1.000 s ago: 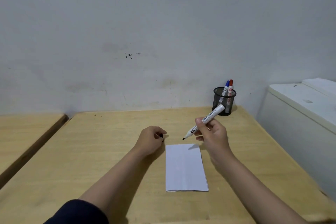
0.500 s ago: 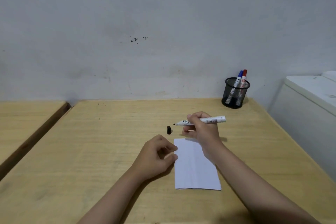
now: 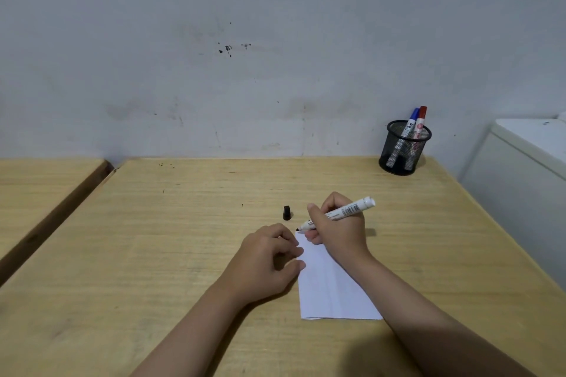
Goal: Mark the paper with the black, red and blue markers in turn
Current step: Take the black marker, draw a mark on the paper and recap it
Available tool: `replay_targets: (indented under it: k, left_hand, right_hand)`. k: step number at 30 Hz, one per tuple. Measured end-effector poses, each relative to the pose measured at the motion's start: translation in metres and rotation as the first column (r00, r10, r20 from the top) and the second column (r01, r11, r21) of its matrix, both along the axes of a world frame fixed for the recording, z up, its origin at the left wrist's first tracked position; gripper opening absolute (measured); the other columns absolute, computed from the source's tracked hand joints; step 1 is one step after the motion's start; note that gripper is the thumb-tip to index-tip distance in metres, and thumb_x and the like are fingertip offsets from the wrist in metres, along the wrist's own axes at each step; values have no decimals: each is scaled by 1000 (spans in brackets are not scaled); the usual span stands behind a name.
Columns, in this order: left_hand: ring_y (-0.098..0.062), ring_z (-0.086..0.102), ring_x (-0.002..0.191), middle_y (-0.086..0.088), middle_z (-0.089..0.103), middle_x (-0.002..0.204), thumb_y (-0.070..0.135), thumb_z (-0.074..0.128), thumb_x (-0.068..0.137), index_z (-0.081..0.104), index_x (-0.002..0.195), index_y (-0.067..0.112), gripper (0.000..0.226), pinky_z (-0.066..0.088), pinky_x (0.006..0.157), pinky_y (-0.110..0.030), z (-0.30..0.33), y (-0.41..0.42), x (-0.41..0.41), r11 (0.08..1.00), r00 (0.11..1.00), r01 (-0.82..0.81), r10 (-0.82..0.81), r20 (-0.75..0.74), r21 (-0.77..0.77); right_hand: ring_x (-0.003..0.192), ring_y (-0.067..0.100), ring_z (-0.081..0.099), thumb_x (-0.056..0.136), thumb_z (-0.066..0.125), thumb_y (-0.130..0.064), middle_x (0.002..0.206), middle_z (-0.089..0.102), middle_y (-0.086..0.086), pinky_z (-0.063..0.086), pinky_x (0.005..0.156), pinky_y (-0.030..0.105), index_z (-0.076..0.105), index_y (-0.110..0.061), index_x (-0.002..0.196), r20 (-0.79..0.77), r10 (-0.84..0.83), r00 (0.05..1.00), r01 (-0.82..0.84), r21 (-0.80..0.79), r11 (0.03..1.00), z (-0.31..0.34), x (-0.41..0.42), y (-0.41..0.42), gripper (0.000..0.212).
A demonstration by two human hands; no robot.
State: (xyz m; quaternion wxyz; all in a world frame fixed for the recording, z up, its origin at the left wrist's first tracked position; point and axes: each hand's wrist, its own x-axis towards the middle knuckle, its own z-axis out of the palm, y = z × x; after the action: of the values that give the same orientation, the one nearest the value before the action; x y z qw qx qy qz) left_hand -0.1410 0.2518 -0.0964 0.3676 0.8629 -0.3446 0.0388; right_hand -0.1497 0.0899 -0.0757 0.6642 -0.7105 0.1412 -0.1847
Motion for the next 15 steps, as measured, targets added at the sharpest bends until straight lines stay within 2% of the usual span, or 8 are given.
replay_targets:
  k: [6,15]
  left_hand:
    - [-4,60,87,12,66,93,37,64,75,72,87,23,20,51,78,-36,0,0,-2,999,997,16,-19,75,33]
    - [-3,61,85,14,66,91,37,63,76,71,84,25,16,51,76,-42,-1,1,-3,999,994,17,-22,110,43]
  right_hand:
    - [45,21,65,79,65,-5,56,61,20,50,44,28,43,-7,62,-23,35,999,-36,-46,998,-3,0,0,29]
    - [46,20,67,76,66,-9,48,64,6,54,52,37,44,-12,59,-53,36,998,-40,-77,996,-8,3,0,29]
